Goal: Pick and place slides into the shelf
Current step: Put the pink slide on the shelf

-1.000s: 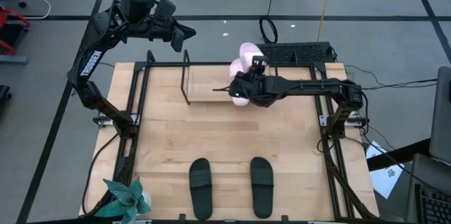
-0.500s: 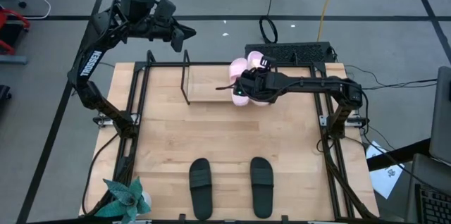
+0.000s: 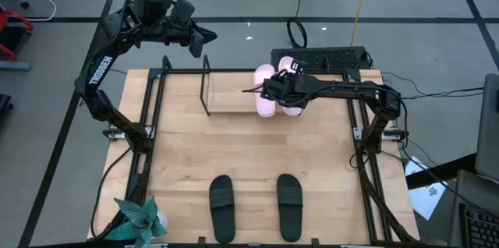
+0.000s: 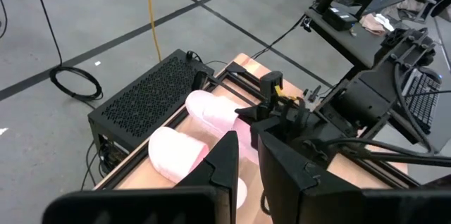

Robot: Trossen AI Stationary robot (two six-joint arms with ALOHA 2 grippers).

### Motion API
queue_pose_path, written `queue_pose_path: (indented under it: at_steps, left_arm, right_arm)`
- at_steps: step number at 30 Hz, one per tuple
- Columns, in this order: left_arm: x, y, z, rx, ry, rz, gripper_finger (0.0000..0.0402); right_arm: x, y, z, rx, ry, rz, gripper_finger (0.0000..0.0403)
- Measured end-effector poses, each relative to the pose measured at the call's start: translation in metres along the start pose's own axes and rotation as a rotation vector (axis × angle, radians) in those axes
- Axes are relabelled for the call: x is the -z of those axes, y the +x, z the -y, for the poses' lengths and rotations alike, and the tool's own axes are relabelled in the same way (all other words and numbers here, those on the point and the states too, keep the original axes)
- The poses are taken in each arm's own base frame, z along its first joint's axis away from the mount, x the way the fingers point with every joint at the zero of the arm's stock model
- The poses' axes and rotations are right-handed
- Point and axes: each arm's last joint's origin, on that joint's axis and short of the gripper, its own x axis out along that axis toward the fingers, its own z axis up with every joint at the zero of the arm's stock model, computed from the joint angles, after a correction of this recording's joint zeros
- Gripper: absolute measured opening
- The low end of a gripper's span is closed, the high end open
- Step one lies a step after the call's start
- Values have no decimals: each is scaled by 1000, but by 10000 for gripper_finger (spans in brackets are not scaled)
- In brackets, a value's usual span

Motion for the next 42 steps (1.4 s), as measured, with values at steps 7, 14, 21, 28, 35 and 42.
queue_pose_path:
  at_steps: [7, 14, 21, 28, 35, 42]
  left_arm:
    - [0, 0, 0, 1, 0, 0, 51]
    - [0, 0, 0, 2, 7, -1, 51]
    - [0, 0, 0, 3, 18, -1, 51]
    - [0, 0, 0, 2, 18, -1, 51]
    - [0, 0, 0, 6, 18, -1, 51]
    - [0, 0, 0, 8, 20, -2, 51]
  right_arm:
    - [5, 11, -7, 1, -4, -23, 0]
    - [8, 19, -18, -21, -1, -20, 0]
    - [9, 22, -23, -26, 11, -6, 0]
    - [8, 26, -27, -23, 12, 9, 0]
    - [10, 31, -27, -20, 20, 0, 0]
    - [9, 34, -24, -18, 28, 6, 0]
